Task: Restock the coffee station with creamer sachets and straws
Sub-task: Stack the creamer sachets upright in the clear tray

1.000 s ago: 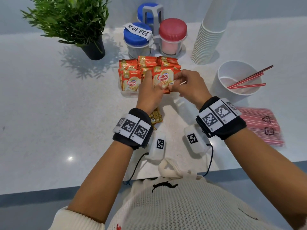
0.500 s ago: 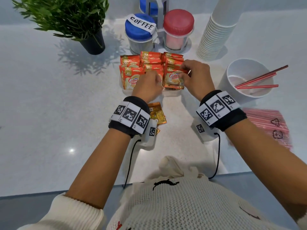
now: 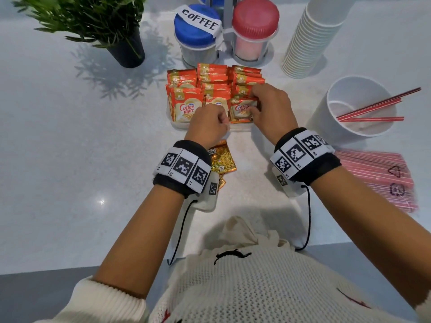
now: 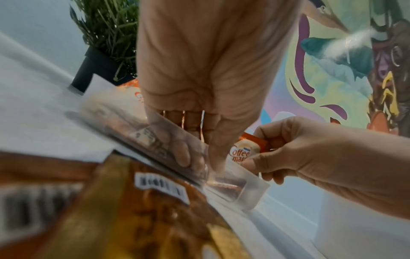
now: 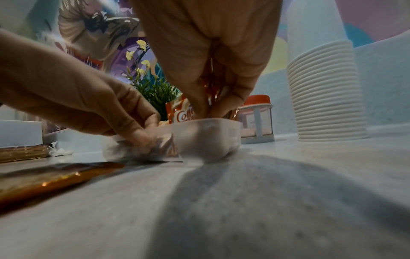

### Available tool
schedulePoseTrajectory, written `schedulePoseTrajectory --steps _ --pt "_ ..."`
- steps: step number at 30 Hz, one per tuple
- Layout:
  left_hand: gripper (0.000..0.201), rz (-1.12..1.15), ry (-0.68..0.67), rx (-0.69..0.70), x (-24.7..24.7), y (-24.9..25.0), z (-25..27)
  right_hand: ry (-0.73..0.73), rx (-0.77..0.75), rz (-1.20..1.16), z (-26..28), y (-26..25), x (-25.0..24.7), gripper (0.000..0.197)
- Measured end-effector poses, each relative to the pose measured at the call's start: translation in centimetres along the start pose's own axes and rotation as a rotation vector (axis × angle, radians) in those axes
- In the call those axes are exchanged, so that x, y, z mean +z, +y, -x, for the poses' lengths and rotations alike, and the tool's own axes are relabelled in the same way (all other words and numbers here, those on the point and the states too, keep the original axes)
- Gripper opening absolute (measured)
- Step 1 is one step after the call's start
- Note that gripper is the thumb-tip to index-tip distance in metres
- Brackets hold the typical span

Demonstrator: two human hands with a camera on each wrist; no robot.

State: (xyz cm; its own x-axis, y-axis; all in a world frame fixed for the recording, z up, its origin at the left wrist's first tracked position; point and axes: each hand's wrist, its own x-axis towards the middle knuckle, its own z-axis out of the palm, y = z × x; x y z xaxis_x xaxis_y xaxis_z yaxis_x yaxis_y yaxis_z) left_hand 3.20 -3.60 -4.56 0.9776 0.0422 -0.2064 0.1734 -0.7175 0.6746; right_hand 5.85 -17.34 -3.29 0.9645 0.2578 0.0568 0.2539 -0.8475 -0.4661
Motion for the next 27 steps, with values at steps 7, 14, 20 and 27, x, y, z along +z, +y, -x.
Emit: schedulePoseTrajectory --steps 7,14,20,27 --pt "0.019 -0.038 -0.026 0.04 -0.1 0.4 0.3 -0.07 -0.026 0.146 0.1 0.5 0.4 0.034" --pt "0.017 -0.067 -0.047 0.094 0.1 0.6 0.4 -0.087 -0.058 0.184 0.2 0.4 0.4 0.069" --pt "0.015 0.095 0.068 0.075 -2.1 -0.4 1.0 -0.053 -0.053 0.167 0.9 -0.1 -0.3 0.066" --pt "0.01 0.091 0.259 0.023 -5.3 -2.0 2.7 -0.293 -0.291 0.031 2.3 -3.3 0.5 0.025"
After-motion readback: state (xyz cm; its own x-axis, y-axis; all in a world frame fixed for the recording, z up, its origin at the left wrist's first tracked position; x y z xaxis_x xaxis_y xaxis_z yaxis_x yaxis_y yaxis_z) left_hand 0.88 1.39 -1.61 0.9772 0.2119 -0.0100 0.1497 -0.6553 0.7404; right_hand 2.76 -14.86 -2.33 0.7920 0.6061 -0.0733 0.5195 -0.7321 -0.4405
